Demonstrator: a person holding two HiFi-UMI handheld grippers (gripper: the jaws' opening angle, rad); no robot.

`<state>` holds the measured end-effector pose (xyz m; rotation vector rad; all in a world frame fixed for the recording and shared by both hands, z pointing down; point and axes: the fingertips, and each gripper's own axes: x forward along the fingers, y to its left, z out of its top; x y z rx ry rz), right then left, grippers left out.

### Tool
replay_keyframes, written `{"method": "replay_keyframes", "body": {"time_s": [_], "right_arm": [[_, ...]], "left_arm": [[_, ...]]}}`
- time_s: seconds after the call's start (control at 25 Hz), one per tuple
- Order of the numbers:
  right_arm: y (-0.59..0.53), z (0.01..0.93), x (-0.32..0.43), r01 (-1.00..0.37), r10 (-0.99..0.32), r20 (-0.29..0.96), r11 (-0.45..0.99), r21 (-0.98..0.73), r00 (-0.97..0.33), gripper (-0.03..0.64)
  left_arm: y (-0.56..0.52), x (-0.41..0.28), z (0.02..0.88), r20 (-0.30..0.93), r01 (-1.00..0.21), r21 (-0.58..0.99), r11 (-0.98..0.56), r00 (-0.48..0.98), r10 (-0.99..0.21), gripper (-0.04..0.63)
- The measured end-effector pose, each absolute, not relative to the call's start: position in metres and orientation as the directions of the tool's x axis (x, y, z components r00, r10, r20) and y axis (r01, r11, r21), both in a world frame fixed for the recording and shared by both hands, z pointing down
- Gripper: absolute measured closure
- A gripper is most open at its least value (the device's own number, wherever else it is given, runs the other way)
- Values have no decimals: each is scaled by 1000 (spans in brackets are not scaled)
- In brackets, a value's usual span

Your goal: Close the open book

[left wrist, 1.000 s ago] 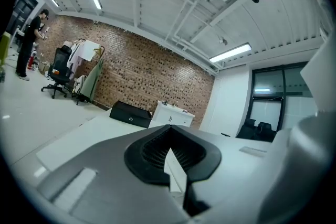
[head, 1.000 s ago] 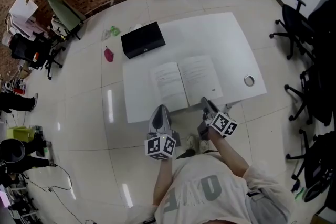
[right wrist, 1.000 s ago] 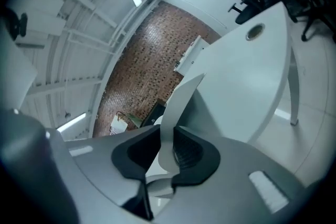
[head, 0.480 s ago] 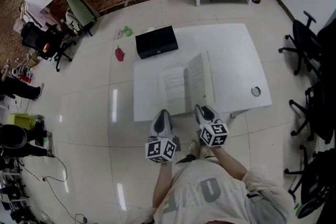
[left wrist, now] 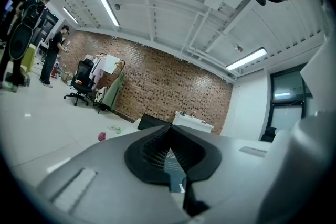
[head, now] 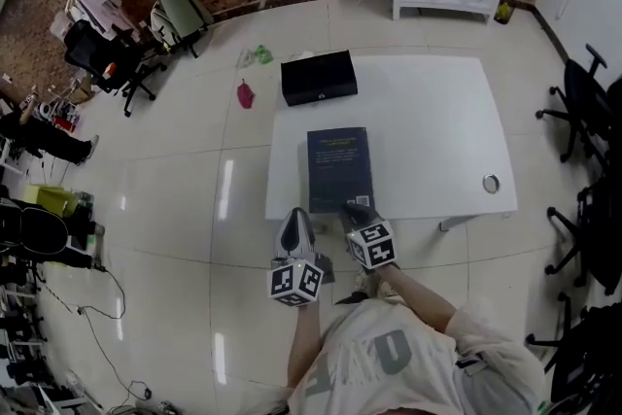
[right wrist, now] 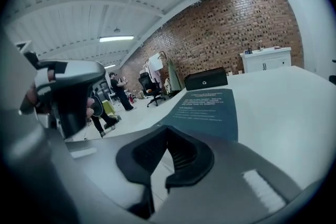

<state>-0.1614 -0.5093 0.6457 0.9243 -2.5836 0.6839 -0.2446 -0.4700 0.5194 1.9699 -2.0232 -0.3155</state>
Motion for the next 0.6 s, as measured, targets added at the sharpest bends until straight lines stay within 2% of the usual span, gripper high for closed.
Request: {"method": "replay_keyframes", "body": {"time_s": [0.24, 0.48, 0.6], "right_arm": [[-518, 579, -138, -667, -619, 256, 645, -373, -743, 612], [-545, 497, -67, -744, -787, 65, 549, -382, -614, 612], [-552, 471, -29, -782, -840, 14, 498, -374, -542, 612]], "left_arm": [[-473, -246, 496, 3, -950, 312, -15, 17, -1000, 580], [-497, -224, 471, -58, -946, 302, -115, 102, -993, 580], [-506, -211, 463, -77, -940, 306, -150, 133, -988, 580]]}}
